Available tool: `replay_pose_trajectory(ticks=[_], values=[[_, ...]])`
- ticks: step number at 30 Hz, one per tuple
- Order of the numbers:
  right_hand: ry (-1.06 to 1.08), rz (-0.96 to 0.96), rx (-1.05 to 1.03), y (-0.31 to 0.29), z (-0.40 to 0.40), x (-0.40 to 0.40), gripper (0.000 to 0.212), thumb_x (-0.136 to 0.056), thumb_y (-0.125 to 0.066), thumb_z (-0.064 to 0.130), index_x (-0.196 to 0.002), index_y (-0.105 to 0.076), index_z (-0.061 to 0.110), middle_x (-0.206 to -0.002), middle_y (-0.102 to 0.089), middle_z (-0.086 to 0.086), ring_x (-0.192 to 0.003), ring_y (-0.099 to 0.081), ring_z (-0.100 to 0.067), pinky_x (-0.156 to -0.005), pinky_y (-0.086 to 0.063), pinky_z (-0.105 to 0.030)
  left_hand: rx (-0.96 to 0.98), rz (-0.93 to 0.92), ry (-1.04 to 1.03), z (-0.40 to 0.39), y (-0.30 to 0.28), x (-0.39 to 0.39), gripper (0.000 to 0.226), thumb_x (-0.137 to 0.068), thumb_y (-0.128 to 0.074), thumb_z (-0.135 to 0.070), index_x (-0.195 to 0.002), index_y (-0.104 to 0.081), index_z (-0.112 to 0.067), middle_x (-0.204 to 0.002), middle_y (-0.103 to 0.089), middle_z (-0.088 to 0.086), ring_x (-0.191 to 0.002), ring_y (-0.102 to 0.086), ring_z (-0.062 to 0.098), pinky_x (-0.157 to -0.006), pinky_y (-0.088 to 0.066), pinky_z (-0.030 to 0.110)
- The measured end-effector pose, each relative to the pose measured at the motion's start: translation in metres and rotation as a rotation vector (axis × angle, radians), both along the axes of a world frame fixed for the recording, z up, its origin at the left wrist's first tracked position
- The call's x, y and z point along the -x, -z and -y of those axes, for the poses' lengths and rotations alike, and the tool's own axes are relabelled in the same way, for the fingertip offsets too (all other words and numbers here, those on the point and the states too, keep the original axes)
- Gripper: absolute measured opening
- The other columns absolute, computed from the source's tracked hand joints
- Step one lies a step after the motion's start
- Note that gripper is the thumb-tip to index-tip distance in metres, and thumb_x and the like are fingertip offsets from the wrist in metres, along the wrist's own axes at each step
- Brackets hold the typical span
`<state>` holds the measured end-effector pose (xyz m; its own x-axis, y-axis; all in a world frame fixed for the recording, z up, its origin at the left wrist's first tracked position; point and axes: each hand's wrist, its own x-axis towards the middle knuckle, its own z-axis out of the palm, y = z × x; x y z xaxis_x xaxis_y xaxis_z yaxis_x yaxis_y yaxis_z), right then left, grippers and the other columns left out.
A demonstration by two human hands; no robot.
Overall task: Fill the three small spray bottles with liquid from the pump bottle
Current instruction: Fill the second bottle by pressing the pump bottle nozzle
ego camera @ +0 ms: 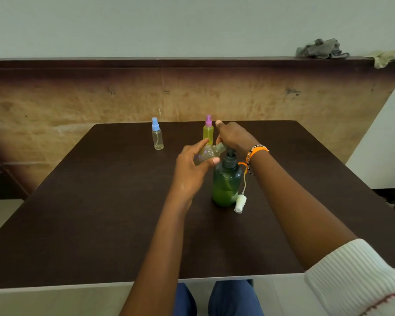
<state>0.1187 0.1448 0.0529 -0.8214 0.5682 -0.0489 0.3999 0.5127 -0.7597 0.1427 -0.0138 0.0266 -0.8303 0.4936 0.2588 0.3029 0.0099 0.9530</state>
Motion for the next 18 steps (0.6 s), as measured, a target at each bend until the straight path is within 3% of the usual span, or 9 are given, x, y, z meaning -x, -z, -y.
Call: replay_pose_trajectory(ticks=[3,7,9,11,15,18], values=[[-0.018,-0.012,0.014,-0.002,0.000,0.000,0.054,-0.097,-0.024,0.049,-0.096,-0.060,0.008,-0.093,-0.055,-0.013,-0.085,-0.051,-0.027,-0.077,-0.041,-0.033,0.019,-0.021,-0.011,-0.001,-0.002,0.001,0.056,-0.083,-0.067,-0.009,-0.135,-0.049,-0.016,-0.110,-0.051,-0.001,-0.110,-0.051,0.010,-0.099,-0.040,0.022],[0.042,0.005,-0.018,0.006,0.002,-0.003,0.059,-0.094,-0.022,0.056,-0.093,-0.059,0.010,-0.099,-0.060,-0.014,-0.096,-0.058,-0.031,-0.092,-0.046,-0.042,0.056,-0.031,-0.003,-0.001,0.000,0.003,0.054,-0.082,-0.069,-0.010,-0.132,-0.052,-0.020,-0.109,-0.050,-0.004,-0.113,-0.050,0.013,-0.101,-0.040,0.026],[0.036,0.011,-0.012,0.007,0.004,-0.004,0.059,-0.094,-0.021,0.057,-0.091,-0.058,0.010,-0.096,-0.059,-0.012,-0.093,-0.057,-0.030,-0.090,-0.045,-0.042,0.055,-0.029,-0.006,-0.001,0.001,0.003,0.051,-0.081,-0.070,-0.011,-0.128,-0.056,-0.022,-0.105,-0.050,-0.008,-0.113,-0.051,0.015,-0.101,-0.042,0.030],[0.022,0.003,0.013,0.004,0.004,-0.005,0.058,-0.095,-0.021,0.056,-0.090,-0.056,0.010,-0.092,-0.056,-0.011,-0.086,-0.054,-0.027,-0.082,-0.043,-0.038,0.037,-0.017,-0.008,-0.001,0.001,0.003,0.050,-0.080,-0.071,-0.009,-0.126,-0.057,-0.022,-0.103,-0.051,-0.009,-0.110,-0.052,0.013,-0.098,-0.044,0.027],[-0.031,0.011,0.064,-0.004,0.006,-0.004,0.055,-0.097,-0.021,0.052,-0.082,-0.053,0.011,-0.082,-0.052,-0.008,-0.075,-0.049,-0.022,-0.073,-0.038,-0.032,-0.014,0.013,-0.038,0.001,0.000,0.003,0.047,-0.076,-0.074,-0.009,-0.116,-0.057,-0.024,-0.118,-0.057,-0.004,-0.110,-0.053,0.010,-0.089,-0.044,0.020],[0.009,-0.041,0.078,-0.003,0.005,-0.002,0.053,-0.097,-0.022,0.051,-0.078,-0.052,0.012,-0.074,-0.048,-0.005,-0.070,-0.047,-0.020,-0.068,-0.038,-0.031,-0.042,0.047,-0.071,0.000,-0.002,0.004,0.043,-0.074,-0.076,-0.009,-0.106,-0.052,-0.022,-0.115,-0.057,-0.002,-0.099,-0.052,0.003,-0.076,-0.042,0.014]])
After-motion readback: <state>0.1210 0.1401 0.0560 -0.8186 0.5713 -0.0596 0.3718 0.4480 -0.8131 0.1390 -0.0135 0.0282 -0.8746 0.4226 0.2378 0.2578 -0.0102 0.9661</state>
